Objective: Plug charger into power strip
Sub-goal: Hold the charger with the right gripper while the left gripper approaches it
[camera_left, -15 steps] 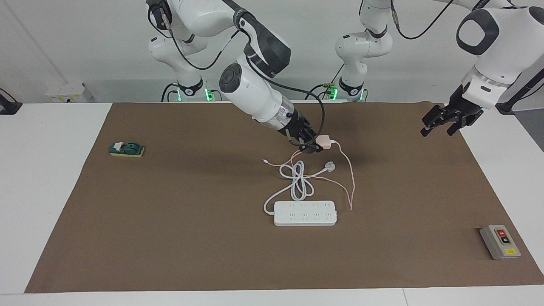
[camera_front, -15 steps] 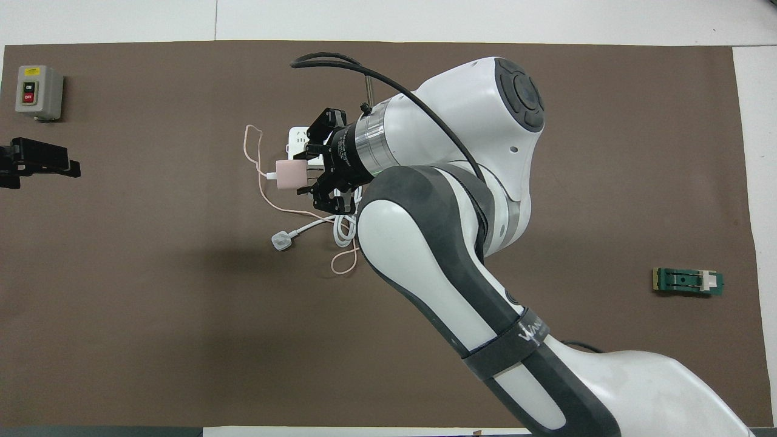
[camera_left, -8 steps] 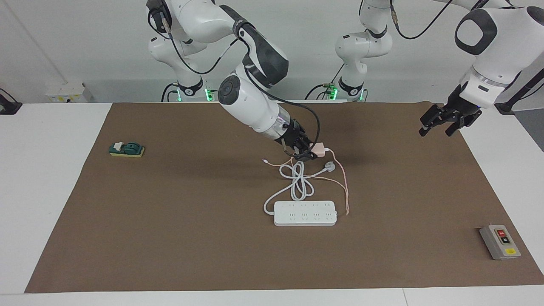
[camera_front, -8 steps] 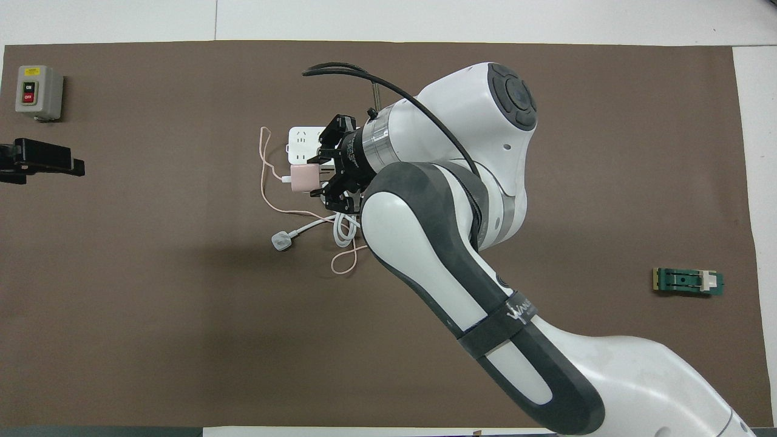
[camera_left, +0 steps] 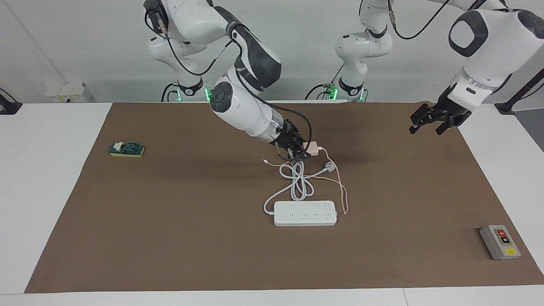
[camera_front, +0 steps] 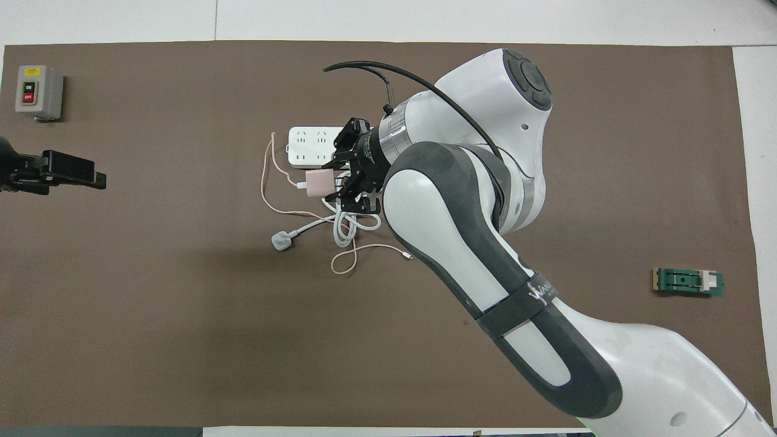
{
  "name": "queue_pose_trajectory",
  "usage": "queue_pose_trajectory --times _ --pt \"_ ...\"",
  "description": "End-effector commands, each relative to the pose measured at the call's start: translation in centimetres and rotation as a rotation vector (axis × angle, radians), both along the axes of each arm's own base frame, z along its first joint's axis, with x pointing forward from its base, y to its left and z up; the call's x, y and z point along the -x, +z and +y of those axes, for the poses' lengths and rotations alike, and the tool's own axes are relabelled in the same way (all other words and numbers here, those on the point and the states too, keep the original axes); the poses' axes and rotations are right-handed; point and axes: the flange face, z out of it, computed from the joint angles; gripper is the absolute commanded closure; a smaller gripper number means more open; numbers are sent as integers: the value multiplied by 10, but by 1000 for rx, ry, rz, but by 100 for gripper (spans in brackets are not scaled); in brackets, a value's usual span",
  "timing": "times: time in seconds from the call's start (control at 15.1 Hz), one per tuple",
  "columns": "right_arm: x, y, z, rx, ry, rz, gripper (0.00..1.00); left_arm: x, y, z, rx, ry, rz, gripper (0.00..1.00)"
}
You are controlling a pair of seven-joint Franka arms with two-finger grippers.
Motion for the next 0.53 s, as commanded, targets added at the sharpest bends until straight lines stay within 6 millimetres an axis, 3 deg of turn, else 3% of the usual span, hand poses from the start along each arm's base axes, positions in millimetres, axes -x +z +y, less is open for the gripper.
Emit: queue_pose_trajectory --times 0.0,0.33,0.46 --pt "-2 3 2 -21 17 -6 100 -5 -21 -7 176 24 51 0" --pt "-1 4 3 -22 18 -9 100 -18 -47 -8 518 122 119 0" --pt "-2 3 3 -23 17 -10 100 -19 -65 -12 679 77 100 0"
